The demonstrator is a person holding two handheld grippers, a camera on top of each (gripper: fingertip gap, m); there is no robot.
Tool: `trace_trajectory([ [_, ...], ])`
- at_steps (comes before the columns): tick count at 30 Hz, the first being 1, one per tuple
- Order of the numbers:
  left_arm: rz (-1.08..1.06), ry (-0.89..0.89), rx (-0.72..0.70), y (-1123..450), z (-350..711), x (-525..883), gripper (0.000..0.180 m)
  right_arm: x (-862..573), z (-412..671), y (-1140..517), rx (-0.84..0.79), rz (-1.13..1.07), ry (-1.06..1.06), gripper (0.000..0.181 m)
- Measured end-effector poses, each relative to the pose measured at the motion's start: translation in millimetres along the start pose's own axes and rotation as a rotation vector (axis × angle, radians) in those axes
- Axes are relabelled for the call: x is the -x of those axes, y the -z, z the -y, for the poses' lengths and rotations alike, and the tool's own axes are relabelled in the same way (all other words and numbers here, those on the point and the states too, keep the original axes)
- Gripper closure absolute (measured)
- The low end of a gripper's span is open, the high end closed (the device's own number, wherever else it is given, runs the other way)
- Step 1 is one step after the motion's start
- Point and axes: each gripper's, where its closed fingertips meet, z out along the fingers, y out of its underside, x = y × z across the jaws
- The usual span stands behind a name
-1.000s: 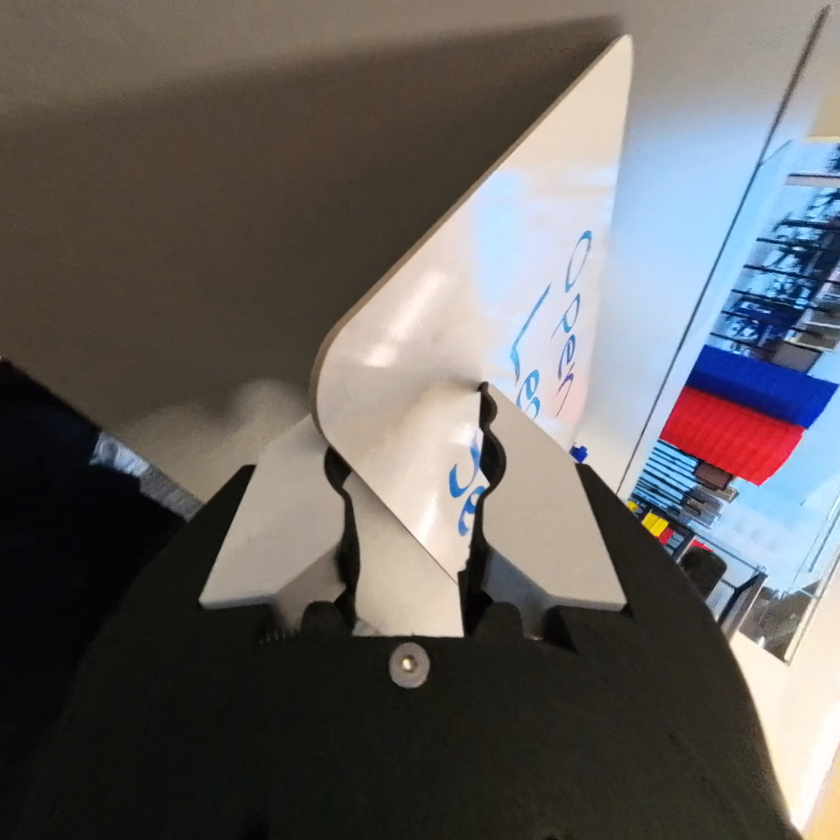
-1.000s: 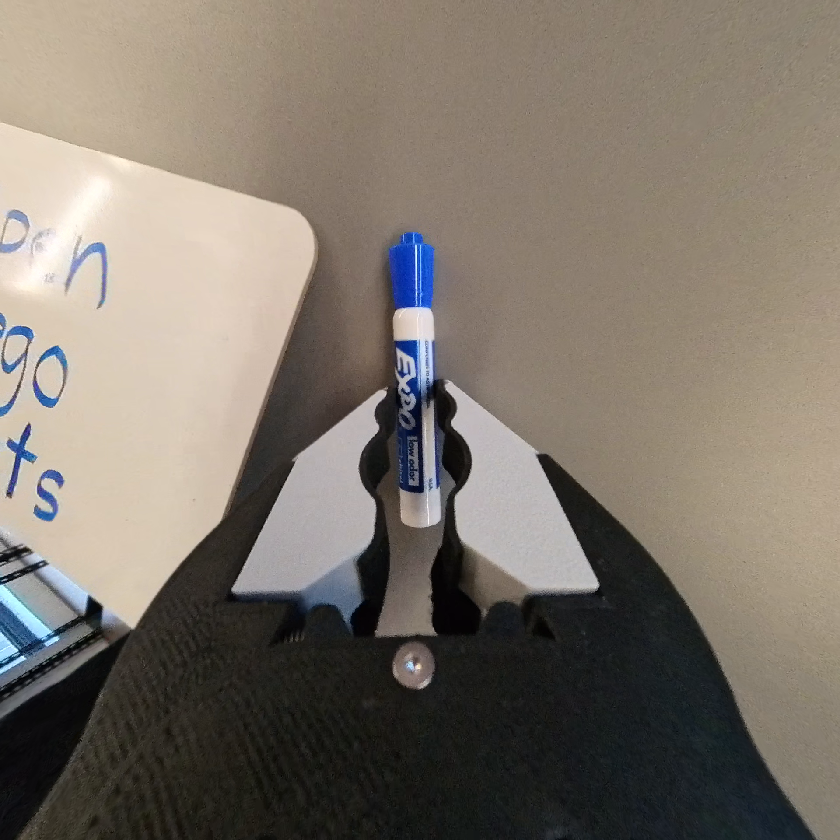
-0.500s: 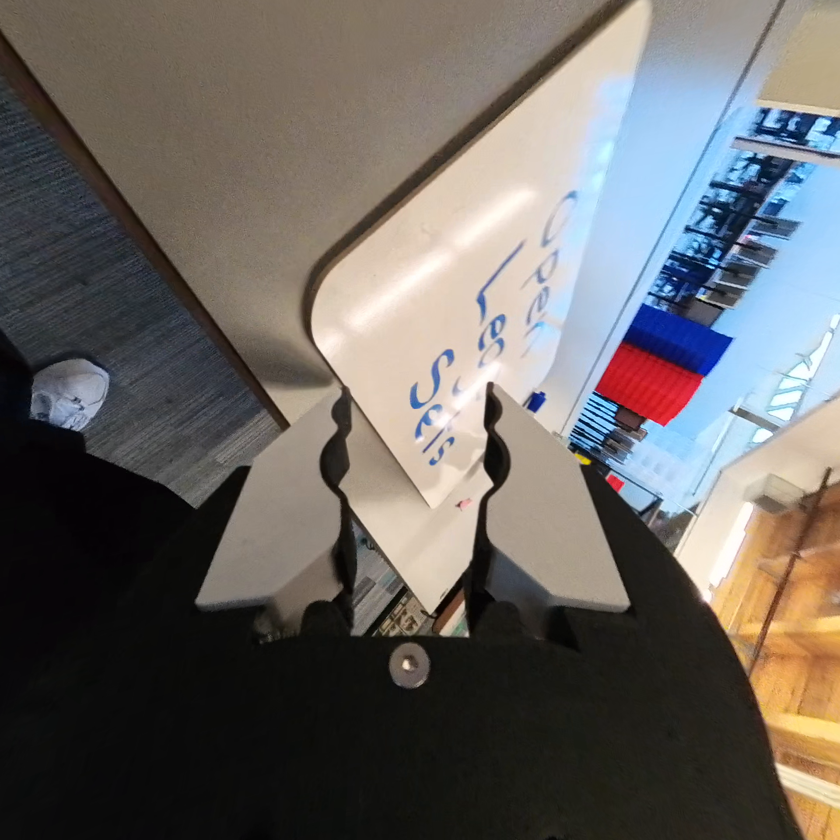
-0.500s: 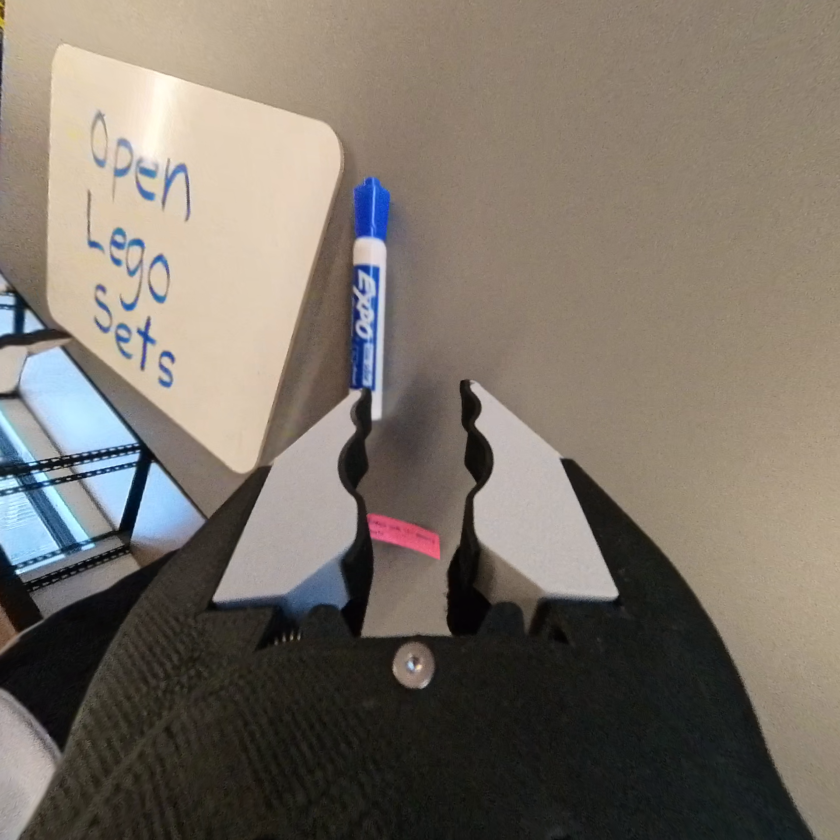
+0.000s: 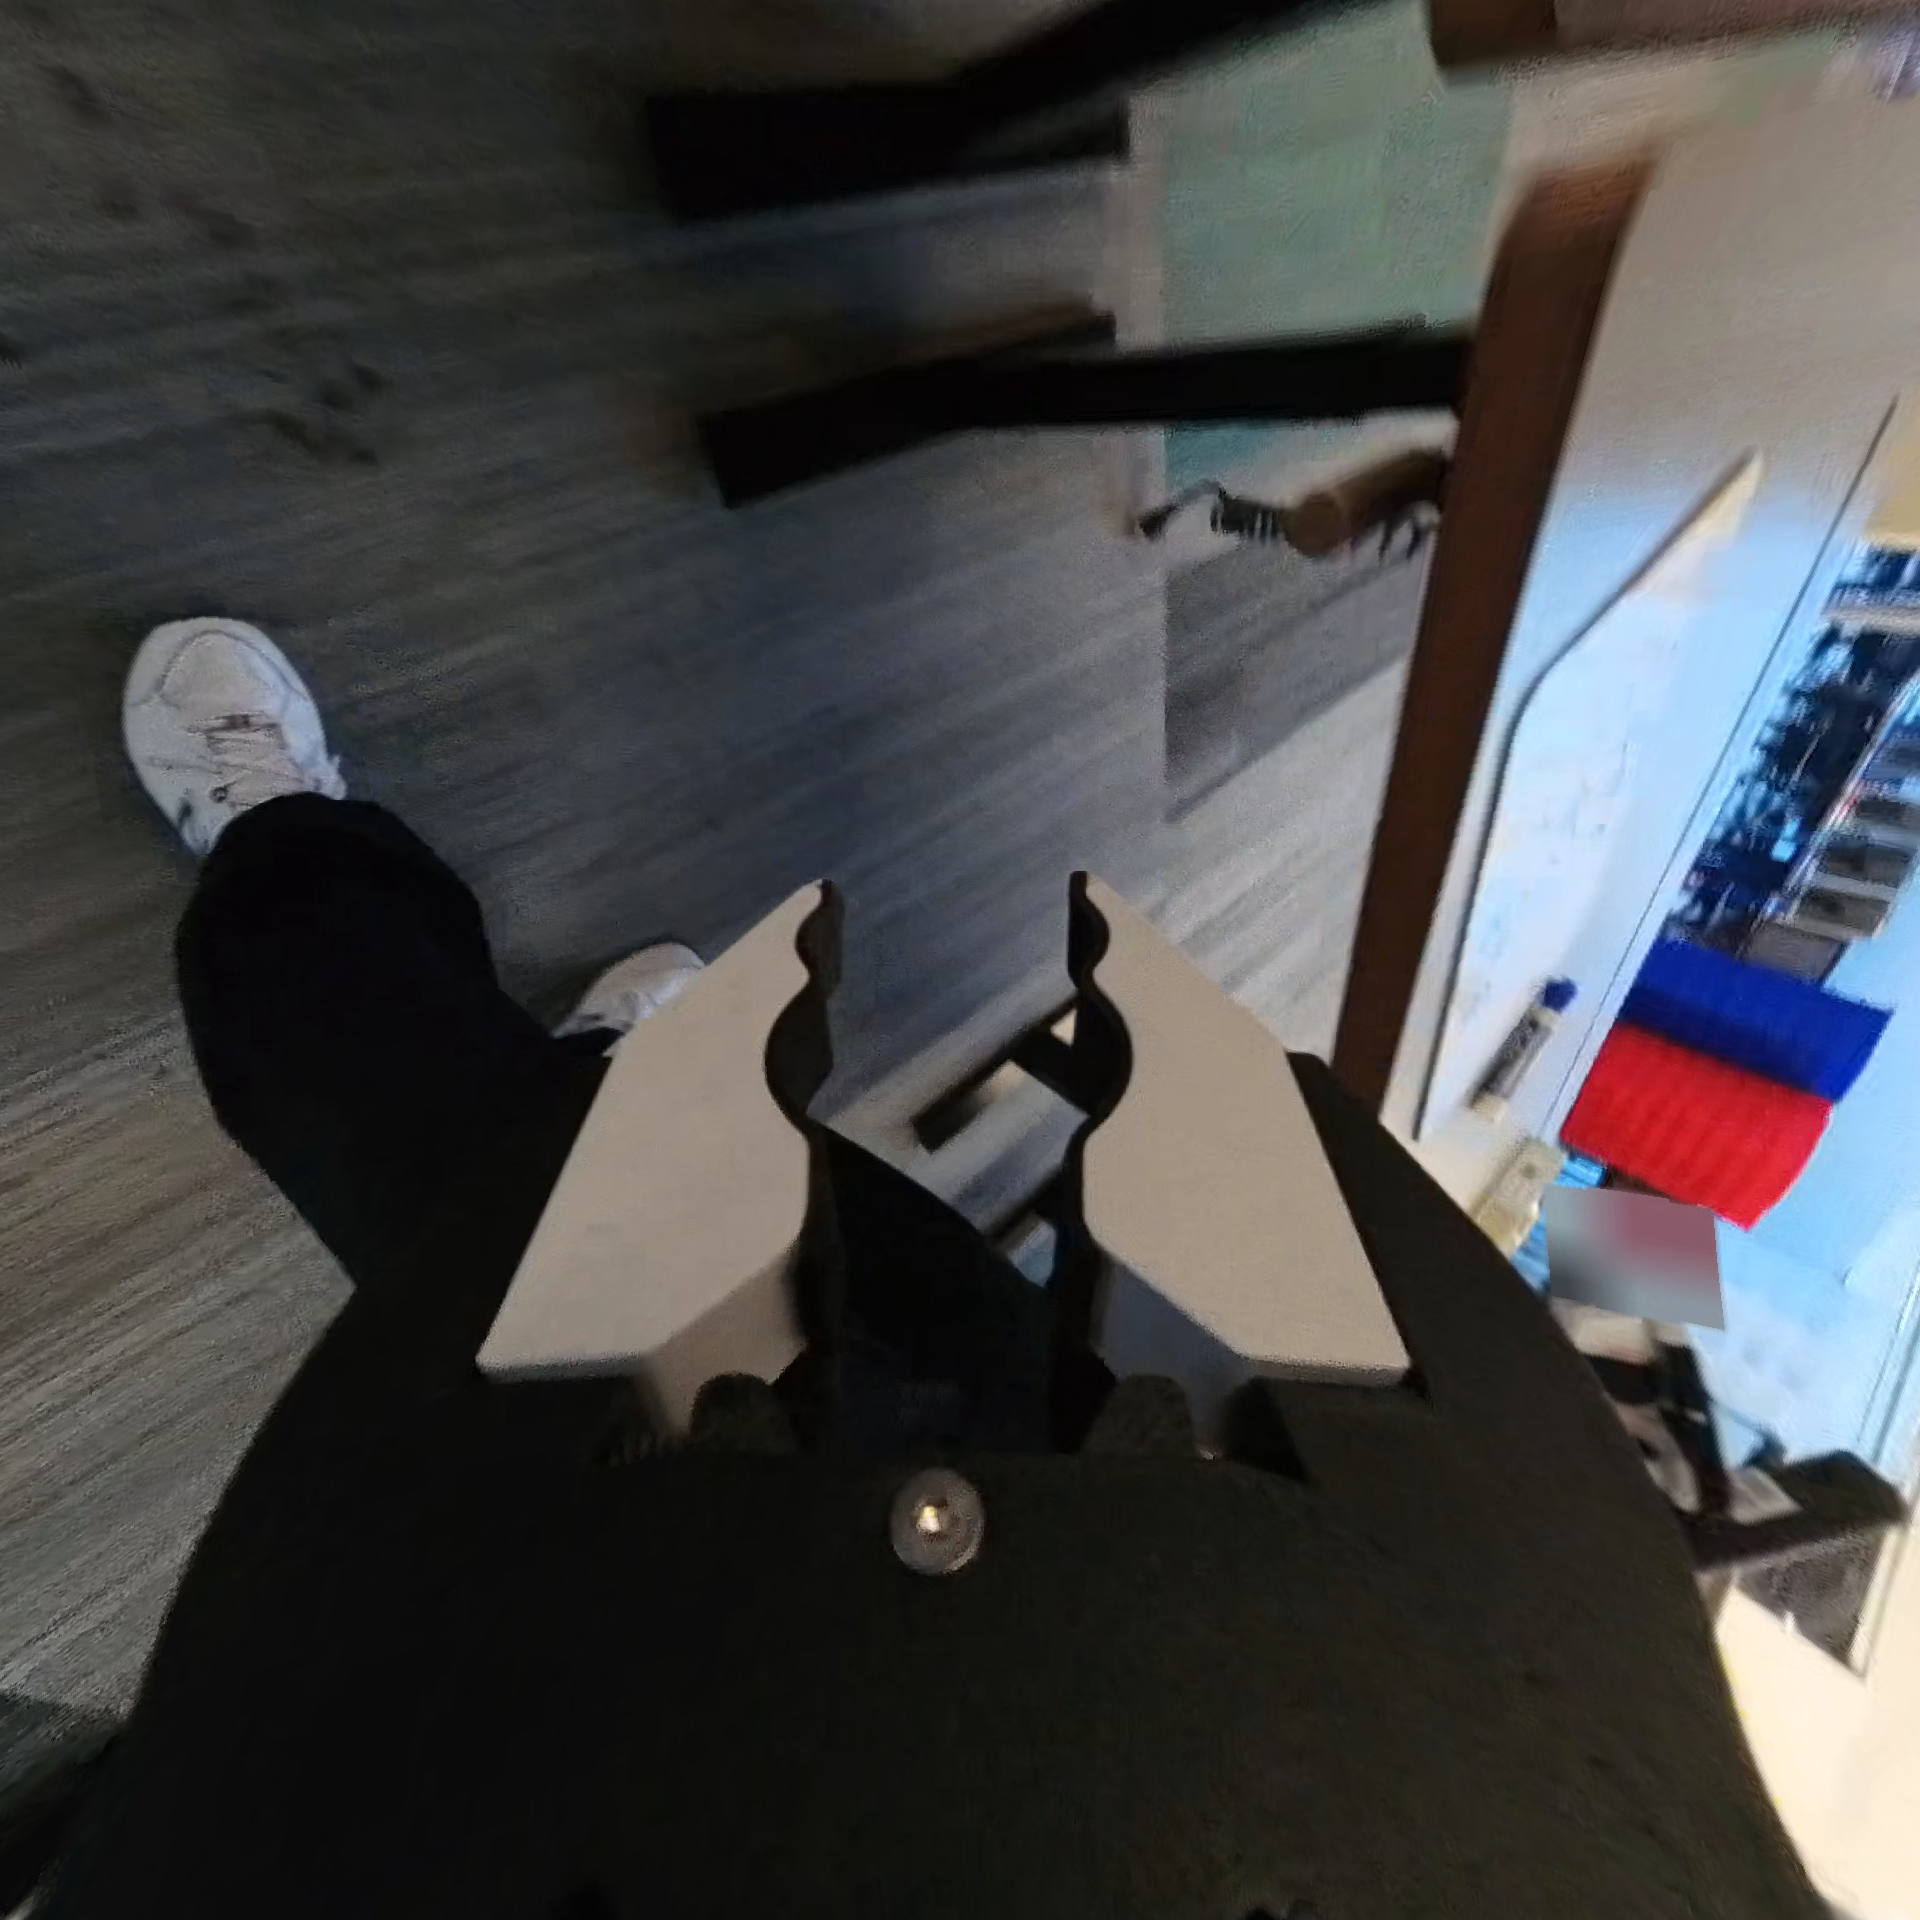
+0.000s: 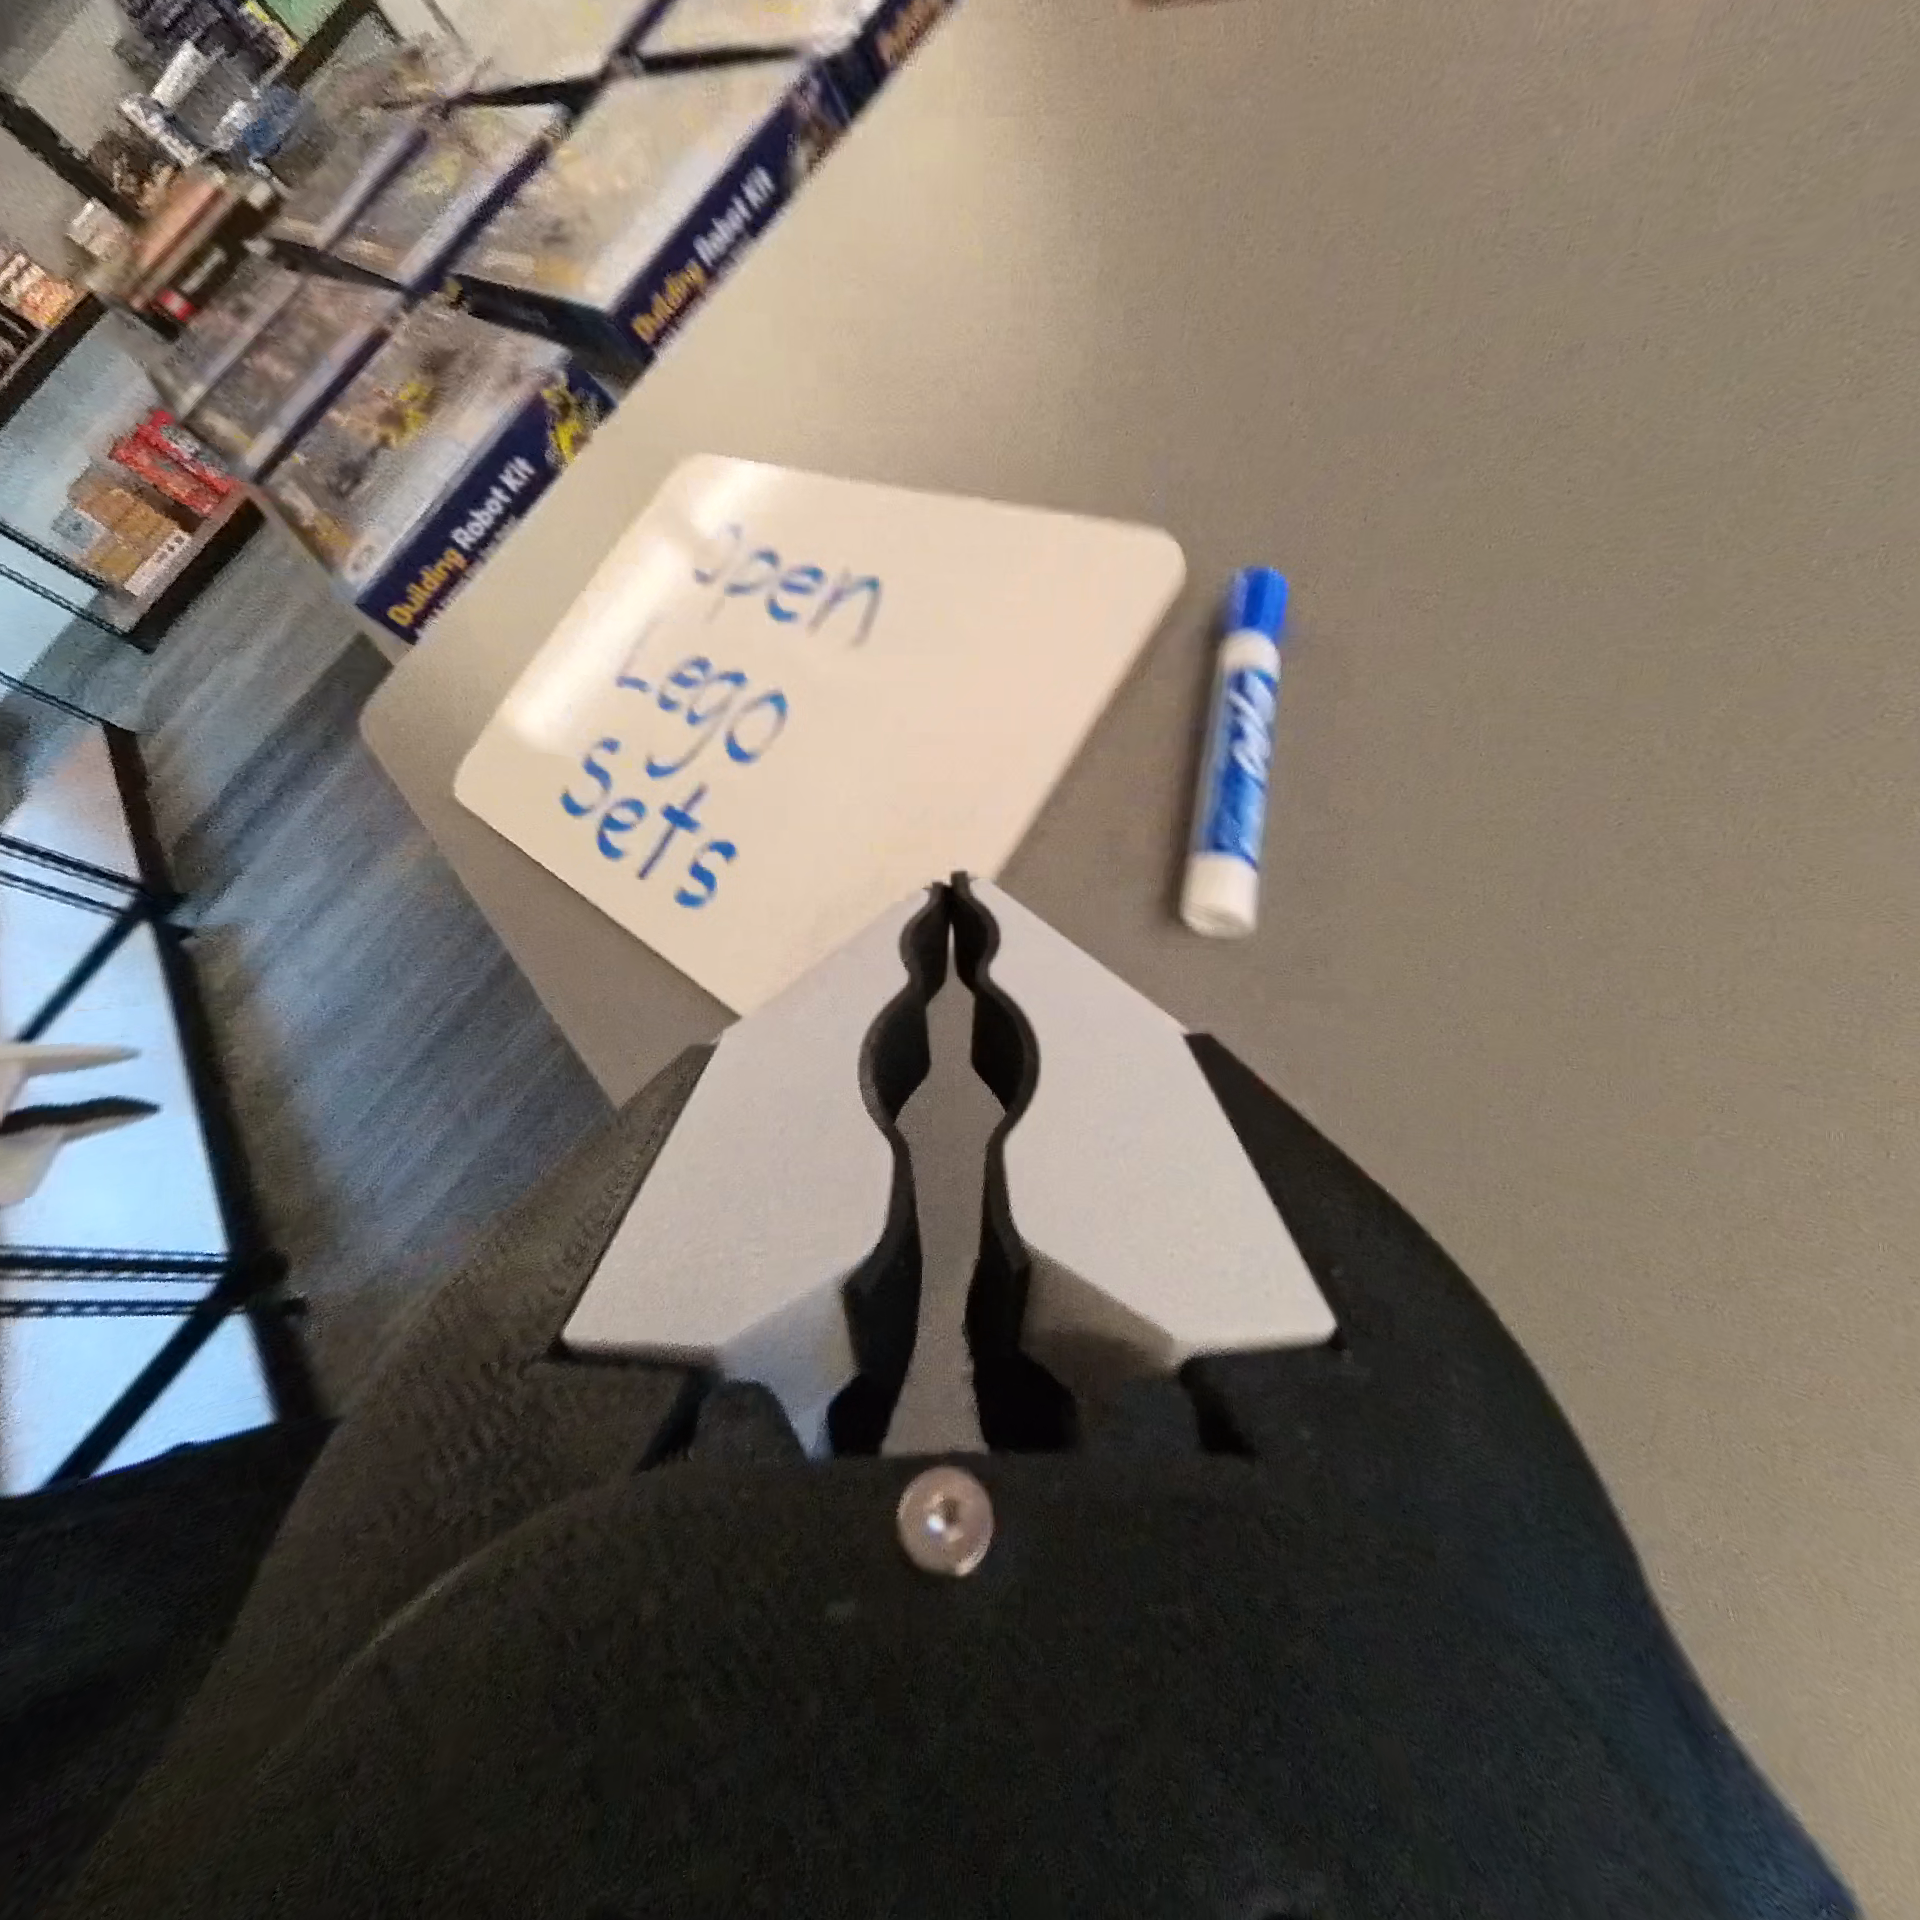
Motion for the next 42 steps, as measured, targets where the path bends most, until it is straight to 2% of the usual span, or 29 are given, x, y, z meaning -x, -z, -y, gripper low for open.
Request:
trace_trajectory([
  [3,-0.023,-0.009,-0.168,55,49,63,0.136,67,34,-34,-0.030,0.023,0.215,0.175],
  [5,0.010,-0.115,-0.289,95,89,93,0.137,103,34,-67,0.037,-0.020,0.316,0.153],
  [6,0.027,-0.190,-0.315,109,109,104,0.137,120,26,-85,0.079,-0.039,0.374,0.150],
  [8,0.045,-0.358,-0.309,128,146,122,0.137,162,11,-122,0.101,-0.080,0.501,0.151],
  [10,0.038,-0.492,-0.231,140,179,137,0.137,210,-5,-157,0.108,-0.134,0.594,0.154],
  [12,0.070,-0.614,-0.172,166,215,145,0.141,262,-11,-183,0.053,-0.237,0.584,0.157],
  [13,0.085,-0.709,-0.212,185,244,138,0.145,294,-6,-193,-0.006,-0.261,0.542,0.157],
  [15,0.086,-0.897,-0.337,229,305,109,0.149,363,9,-213,-0.136,-0.233,0.496,0.156],
  [17,0.027,-1.016,-0.458,270,361,71,0.149,421,25,-234,-0.229,-0.229,0.555,0.152],
  [21,-0.190,-1.036,-0.732,350,464,-3,0.138,539,78,-275,-0.392,-0.070,0.589,0.136],
  [24,-0.338,-1.032,-0.980,414,523,-51,0.137,630,127,-307,-0.495,0.109,0.543,0.135],
  [26,-0.395,-1.047,-1.151,447,557,-70,0.139,689,157,-332,-0.560,0.217,0.536,0.135],
  [28,-0.368,-1.099,-1.266,465,595,-80,0.143,751,173,-374,-0.555,0.330,0.577,0.134],
  [30,-0.291,-1.197,-1.215,461,638,-81,0.145,816,175,-431,-0.484,0.463,0.659,0.123],
  [33,-0.185,-1.231,-0.992,449,715,-60,0.142,914,176,-527,-0.362,0.666,0.713,0.120],
  [37,-0.009,-0.996,-0.853,471,828,2,0.130,1054,212,-648,-0.330,0.830,0.749,0.131],
  [40,0.041,-0.861,-0.860,506,892,51,0.130,1168,250,-717,-0.406,0.922,0.819,0.131],
  [42,0.102,-0.788,-0.917,532,931,90,0.130,1241,262,-766,-0.401,0.966,0.851,0.132],
])
